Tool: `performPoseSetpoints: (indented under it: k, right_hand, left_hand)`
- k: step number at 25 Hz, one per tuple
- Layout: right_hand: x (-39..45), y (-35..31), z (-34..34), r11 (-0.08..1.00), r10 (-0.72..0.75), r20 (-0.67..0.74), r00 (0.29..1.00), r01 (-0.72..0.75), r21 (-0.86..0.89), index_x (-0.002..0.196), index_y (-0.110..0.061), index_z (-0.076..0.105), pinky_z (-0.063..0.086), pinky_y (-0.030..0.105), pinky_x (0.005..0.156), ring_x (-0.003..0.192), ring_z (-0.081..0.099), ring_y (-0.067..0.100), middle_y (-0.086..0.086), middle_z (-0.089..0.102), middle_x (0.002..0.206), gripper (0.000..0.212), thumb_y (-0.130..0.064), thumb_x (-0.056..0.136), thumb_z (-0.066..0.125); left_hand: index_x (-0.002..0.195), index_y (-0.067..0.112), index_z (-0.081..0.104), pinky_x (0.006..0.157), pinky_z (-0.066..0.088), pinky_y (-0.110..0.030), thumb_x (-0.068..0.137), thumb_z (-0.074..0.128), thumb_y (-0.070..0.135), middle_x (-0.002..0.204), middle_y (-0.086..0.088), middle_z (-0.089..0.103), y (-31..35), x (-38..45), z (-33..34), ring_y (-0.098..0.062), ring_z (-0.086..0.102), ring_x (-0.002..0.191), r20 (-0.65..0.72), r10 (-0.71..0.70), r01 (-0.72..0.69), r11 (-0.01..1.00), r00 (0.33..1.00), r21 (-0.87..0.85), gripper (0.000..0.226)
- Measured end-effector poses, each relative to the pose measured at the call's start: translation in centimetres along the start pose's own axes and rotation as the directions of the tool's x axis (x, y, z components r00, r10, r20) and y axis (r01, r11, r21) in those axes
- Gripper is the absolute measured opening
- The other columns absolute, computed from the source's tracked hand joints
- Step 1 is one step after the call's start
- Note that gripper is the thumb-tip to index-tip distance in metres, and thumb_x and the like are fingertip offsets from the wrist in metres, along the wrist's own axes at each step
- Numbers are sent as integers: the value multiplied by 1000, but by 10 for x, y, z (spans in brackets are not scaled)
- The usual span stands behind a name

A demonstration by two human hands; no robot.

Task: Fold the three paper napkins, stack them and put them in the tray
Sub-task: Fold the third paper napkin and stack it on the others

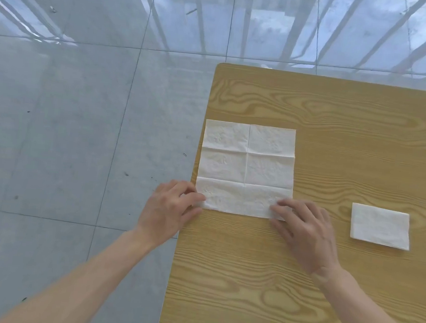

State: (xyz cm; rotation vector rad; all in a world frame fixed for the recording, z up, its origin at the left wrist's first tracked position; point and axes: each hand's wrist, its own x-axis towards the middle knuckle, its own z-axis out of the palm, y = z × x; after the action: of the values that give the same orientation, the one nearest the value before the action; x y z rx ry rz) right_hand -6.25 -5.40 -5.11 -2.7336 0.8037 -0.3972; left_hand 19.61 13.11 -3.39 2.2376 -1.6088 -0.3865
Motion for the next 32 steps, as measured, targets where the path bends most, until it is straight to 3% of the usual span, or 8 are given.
performPoseSetpoints:
  k: [2, 5, 10, 14, 19, 24, 28, 32]
  right_hand:
    - [-1, -2, 0, 999, -31, -33, 999, 30, -11, 93, -21, 76, 45, 37, 78, 90, 65, 25, -5, 72, 102, 10, -29, 90, 70]
    - [0, -1, -2, 999, -52, -55, 997, 52, -6, 87, -21, 77, 46, 38, 76, 86, 66, 26, -6, 73, 97, 7, -26, 89, 73]
    - [-6, -1, -7, 998, -39, -48, 998, 40, 39, 89, -21, 75, 45, 38, 78, 91, 64, 25, -7, 72, 98, 11, -30, 90, 69]
    - [-15, -4, -11, 999, -18, 79, 997, 15, 30, 109, -22, 72, 41, 37, 91, 110, 58, 23, -5, 68, 113, 45, -47, 73, 81]
    - [-15, -9, -17, 995, 52, -68, 996, -47, 83, 89, -22, 76, 43, 36, 82, 91, 65, 22, -10, 73, 91, 5, -23, 86, 73]
    - [-19, -15, -33, 974, 105, -66, 992, -89, 209, 84, -22, 75, 47, 38, 75, 78, 62, 18, -12, 69, 78, 6, -26, 86, 71]
    - [-14, -20, -38, 941, 198, 5, 980, -191, 279, 83, -21, 75, 50, 43, 74, 78, 62, 18, -13, 70, 78, 8, -18, 79, 82]
    - [6, -19, -35, 896, 272, 69, 960, -279, 346, 84, -19, 76, 52, 45, 76, 81, 63, 19, -12, 70, 79, 10, -15, 77, 83]
  left_hand:
    - [93, 19, 75, 75, 51, -42, 87, 74, 25, 92, 2, 66, 0, -1, 2, -23, 61, 84, -37, 27, -27, 1000, 999, 4, 8]
    - [87, 18, 76, 73, 50, -37, 92, 62, 32, 87, 2, 66, 3, -2, 4, -21, 60, 80, -72, 58, -57, 998, 996, 18, 20]
    - [88, 19, 73, 70, 53, -35, 87, 71, 22, 93, 8, 67, 13, -2, 0, -14, 60, 87, -49, -45, 37, 986, 998, -163, 4]
    - [92, 21, 71, 76, 55, -36, 88, 72, 19, 95, 11, 68, 17, -5, -9, -9, 62, 94, 52, -107, 119, 935, 993, -335, 5]
    - [94, 23, 70, 76, 51, -29, 89, 72, 18, 93, 14, 68, 18, -6, -21, -7, 60, 94, 106, -117, 148, 918, 988, -367, 7]
    - [92, 27, 69, 77, 44, -12, 88, 71, 20, 90, 21, 67, 21, -19, -29, -5, 62, 92, 131, -156, 197, 885, 979, -422, 9]
    - [91, 28, 70, 76, 45, -11, 89, 71, 19, 91, 21, 69, 21, -21, -25, -6, 65, 93, 164, -246, 295, 836, 955, -462, 9]
    - [89, 34, 71, 72, 49, -12, 89, 71, 25, 90, 23, 70, 19, -4, -20, -2, 66, 85, 199, -406, 445, 714, 892, -541, 10]
